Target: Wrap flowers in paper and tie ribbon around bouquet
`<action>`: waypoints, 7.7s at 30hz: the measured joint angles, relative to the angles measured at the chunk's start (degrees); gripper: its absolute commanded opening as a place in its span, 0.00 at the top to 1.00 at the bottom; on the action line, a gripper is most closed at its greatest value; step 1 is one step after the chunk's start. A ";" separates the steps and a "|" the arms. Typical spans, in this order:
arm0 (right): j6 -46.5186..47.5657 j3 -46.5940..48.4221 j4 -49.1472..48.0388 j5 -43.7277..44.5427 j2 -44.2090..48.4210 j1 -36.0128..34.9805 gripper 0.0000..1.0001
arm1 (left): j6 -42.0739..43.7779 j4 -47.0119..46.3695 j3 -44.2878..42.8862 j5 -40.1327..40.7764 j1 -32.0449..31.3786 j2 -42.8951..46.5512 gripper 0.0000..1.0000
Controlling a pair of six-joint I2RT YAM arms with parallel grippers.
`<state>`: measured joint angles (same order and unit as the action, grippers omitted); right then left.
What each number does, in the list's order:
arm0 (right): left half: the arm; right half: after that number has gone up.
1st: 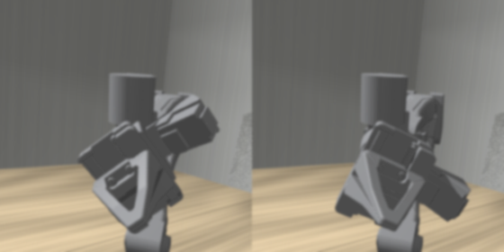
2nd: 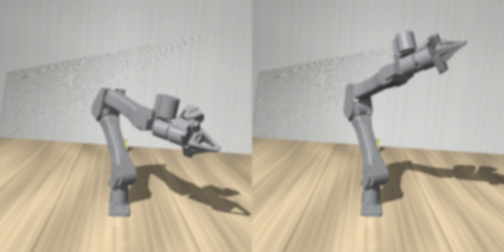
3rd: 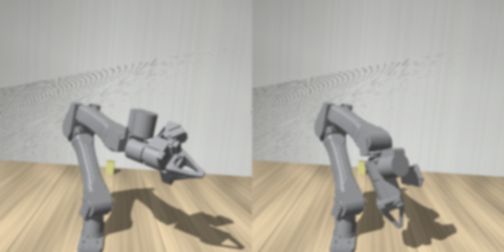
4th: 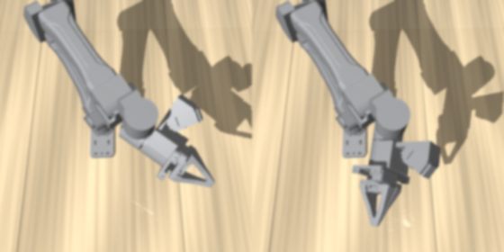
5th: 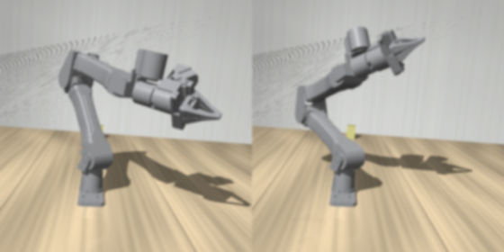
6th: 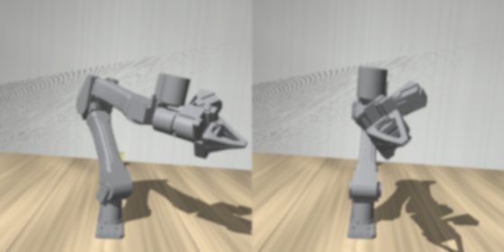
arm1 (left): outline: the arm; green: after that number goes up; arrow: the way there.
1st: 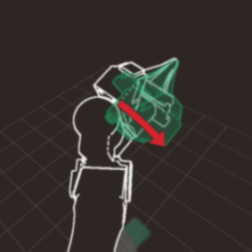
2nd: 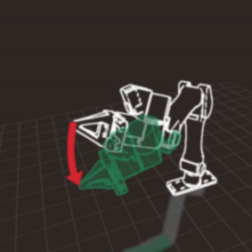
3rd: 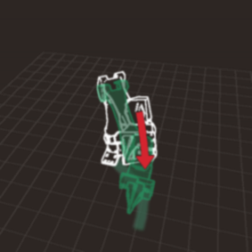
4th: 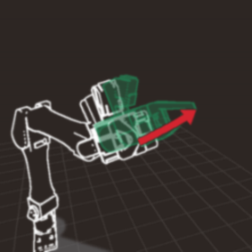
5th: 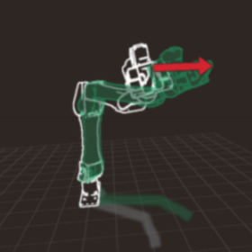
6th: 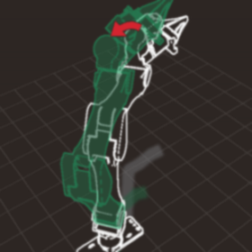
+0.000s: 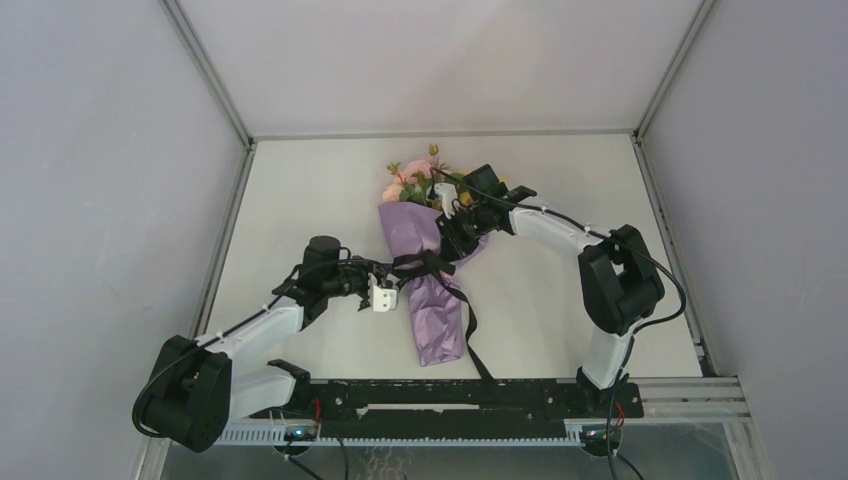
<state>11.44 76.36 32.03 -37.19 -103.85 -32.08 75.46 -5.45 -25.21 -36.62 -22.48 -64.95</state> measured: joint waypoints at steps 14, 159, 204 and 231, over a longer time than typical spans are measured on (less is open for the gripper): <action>-0.31 -0.50 0.09 -5.31 -0.74 -1.42 0.67 | 0.02 0.00 0.00 0.02 0.00 0.00 1.00; -23.45 -12.98 -14.73 8.20 9.97 2.84 0.68 | -2.21 2.03 -7.72 4.98 -11.63 -6.29 1.00; -36.15 -20.24 -33.77 13.40 9.44 1.11 0.63 | -2.95 -0.81 -7.48 4.31 -9.05 -6.25 1.00; -29.35 -18.29 -25.33 12.24 8.70 0.11 0.99 | -2.40 -0.81 -7.34 3.43 -8.44 -6.25 1.00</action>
<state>-17.91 58.06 6.70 -24.95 -95.15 -31.97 73.06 -6.26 -32.56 -33.19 -30.92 -71.20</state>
